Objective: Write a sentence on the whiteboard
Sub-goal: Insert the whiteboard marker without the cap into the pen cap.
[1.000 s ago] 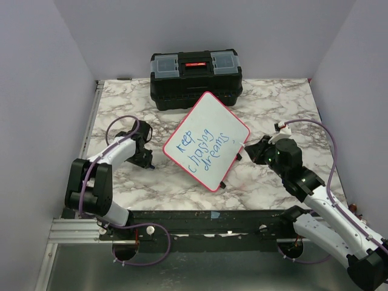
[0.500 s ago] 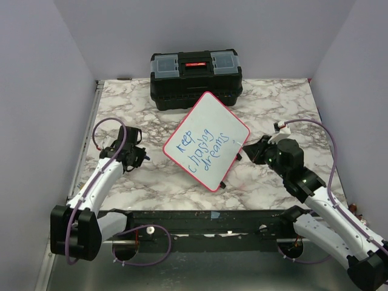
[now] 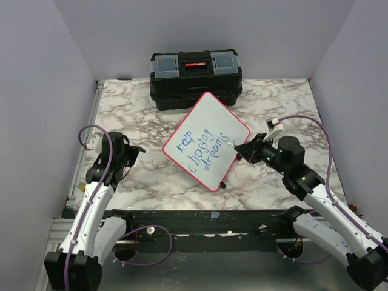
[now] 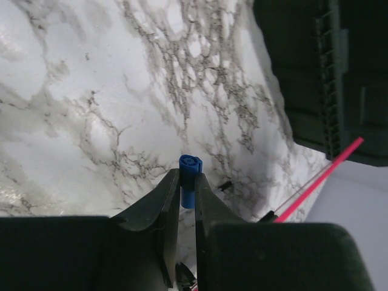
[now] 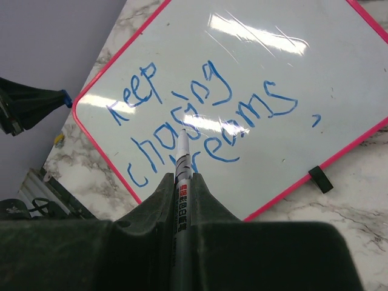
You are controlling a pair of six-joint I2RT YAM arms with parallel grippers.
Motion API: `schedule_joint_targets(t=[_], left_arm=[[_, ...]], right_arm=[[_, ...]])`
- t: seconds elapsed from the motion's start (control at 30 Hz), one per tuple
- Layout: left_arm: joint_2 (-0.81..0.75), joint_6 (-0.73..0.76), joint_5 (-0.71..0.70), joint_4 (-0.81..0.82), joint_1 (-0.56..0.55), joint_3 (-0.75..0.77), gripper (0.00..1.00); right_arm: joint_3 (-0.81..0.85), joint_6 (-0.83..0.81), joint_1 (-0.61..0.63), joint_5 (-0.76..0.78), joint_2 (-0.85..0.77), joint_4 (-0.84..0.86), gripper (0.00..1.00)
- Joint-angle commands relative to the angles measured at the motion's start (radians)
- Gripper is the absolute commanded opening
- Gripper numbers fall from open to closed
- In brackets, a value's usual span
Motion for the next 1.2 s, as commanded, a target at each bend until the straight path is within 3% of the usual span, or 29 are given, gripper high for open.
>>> schedule_joint_targets(t=[0.0,0.07,0.23,0.53,0.77,0.97,1.17], left_arm=[[-0.126,0.076,0.143,0.217,0.033,-0.112,0.00],[-0.167,0.091,0.198,0.303,0.048,-0.168,0.00],[-0.199,0.098,0.208,0.320,0.069,-0.192,0.00],[-0.211,-0.009,0.192,0.176,0.070,-0.096,0.00],[-0.175,-0.125,0.298,0.137,0.069,-0.013,0.00],[-0.096,-0.250,0.474,0.144,0.067,0.026,0.00],[-0.069,-0.340,0.511,0.142,0.032,0.063,0.00]], right_arm=[[0.048,-0.024,0.003,-0.078,0.020,0.060,0.01],[0.060,-0.024,0.003,-0.075,0.030,0.057,0.01],[0.098,-0.043,0.003,-0.049,0.040,0.024,0.01],[0.142,-0.065,0.003,-0.048,0.054,0.016,0.01],[0.161,-0.084,0.002,-0.115,0.073,0.075,0.01],[0.181,-0.103,0.004,-0.177,0.092,0.154,0.01],[0.202,-0.133,0.038,-0.218,0.115,0.238,0.01]])
